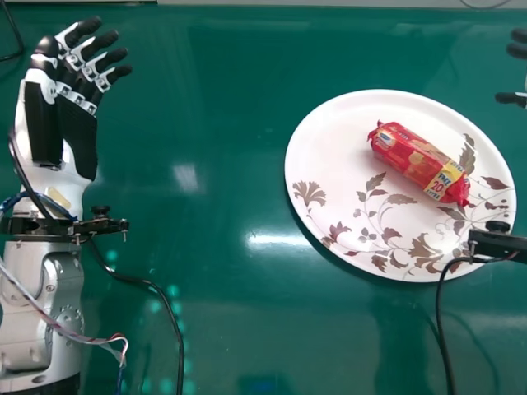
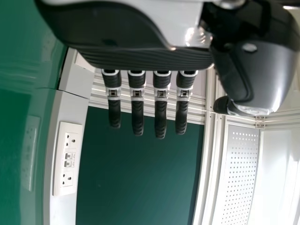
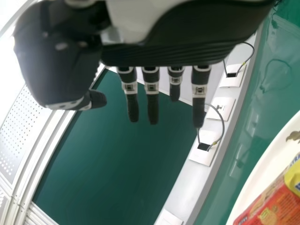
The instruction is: Pick up biscuit and place it in the plate
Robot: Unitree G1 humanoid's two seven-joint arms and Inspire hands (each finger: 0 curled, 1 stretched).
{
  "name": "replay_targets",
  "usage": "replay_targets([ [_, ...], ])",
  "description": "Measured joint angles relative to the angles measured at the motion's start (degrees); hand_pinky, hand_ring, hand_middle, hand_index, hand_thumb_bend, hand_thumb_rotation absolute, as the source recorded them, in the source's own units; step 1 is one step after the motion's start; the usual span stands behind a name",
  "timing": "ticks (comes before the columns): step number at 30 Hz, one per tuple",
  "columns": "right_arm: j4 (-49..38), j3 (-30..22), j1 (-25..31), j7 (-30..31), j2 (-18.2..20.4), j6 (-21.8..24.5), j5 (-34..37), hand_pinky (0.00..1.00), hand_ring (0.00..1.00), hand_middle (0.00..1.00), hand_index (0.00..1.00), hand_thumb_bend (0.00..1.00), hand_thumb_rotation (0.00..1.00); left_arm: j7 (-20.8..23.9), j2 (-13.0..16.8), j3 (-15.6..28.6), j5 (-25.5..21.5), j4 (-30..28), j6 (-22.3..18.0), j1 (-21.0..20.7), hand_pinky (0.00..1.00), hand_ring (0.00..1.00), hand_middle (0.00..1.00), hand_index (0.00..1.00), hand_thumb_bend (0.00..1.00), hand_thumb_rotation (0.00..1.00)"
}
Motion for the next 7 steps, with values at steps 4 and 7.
replay_targets([
  [4,0.63,-0.05,-1.23,0.12,-0.86,0.19,0.02,0.7,0.82,0.87,0.86,0.31,0.44,0.26,-0.57,-0.21,0.37,0.26,-0.05,-0.21,0.81,0.8,0.79,0.79,0.36,0.18],
  [7,0.95,-0.14,-2.67,0.15,-1.4,0.79,0.23,0.7,0.82,0.87,0.87,0.32,0.45,0.62,-1.37,-0.69,1.35,0.76,-0.14,-1.14,0.83,0.81,0.8,0.79,0.36,0.2],
])
